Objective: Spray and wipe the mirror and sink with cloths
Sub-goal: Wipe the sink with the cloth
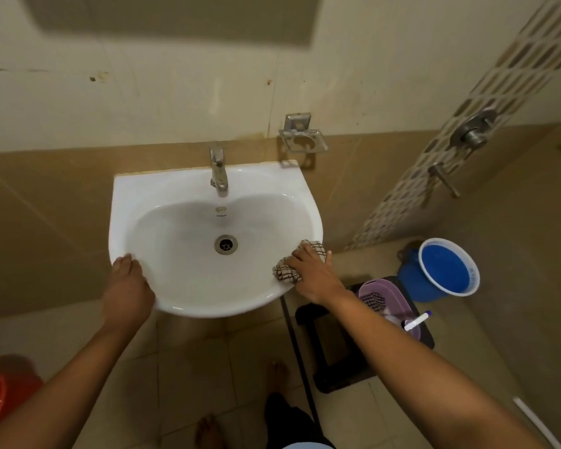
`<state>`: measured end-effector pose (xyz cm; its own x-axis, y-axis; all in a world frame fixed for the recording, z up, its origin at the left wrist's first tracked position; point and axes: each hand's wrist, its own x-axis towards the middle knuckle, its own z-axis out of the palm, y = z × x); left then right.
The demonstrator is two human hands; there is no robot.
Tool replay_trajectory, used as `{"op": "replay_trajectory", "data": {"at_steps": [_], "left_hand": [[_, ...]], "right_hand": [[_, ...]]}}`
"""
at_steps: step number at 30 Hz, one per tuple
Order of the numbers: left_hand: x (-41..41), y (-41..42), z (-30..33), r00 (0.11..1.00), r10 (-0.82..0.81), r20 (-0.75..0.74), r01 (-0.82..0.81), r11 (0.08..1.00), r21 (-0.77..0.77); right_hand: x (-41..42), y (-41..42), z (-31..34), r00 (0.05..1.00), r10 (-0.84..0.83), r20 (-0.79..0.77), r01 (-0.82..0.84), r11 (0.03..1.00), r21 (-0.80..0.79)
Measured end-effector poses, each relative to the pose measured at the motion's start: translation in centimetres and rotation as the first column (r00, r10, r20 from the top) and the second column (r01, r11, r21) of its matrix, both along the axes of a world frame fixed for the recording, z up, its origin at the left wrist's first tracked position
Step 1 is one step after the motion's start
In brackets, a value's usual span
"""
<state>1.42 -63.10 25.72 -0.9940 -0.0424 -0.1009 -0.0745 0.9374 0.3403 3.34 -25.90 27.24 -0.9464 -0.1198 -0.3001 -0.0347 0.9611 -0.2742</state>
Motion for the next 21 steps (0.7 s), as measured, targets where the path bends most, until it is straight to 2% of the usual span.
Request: {"op": "replay_trajectory", "data": {"at_steps": [7,10,14,21], "left_hand": [[-0.9,1.1,-0.4,0.995,0.101,-0.017,-0.100,0.994,0.050],[-1.4,1.6,-0.6,0.988,0.151,-0.012,-0.150,0.987,0.053],[-1.7,2.9,-0.4,0.977,0.212,-0.012,-0.211,0.976,0.045],[-2.0,3.4,0.0,0.962,0.272,0.040,-0.273,0.962,0.025]], "right_hand": [[-7.3,5.7,-0.3,0.999,0.016,0.050,-0.022,0.992,0.125],[-10.5,6.7,-0.4,0.997,0.078,0.029,-0.082,0.983,0.163],[-15.4,6.8,-0.5,0.963,0.270,-0.002,-0.258,0.924,0.281],[-21.8,3.6,-0.9,0.875,0.481,-0.057,-0.462,0.864,0.202]]}}
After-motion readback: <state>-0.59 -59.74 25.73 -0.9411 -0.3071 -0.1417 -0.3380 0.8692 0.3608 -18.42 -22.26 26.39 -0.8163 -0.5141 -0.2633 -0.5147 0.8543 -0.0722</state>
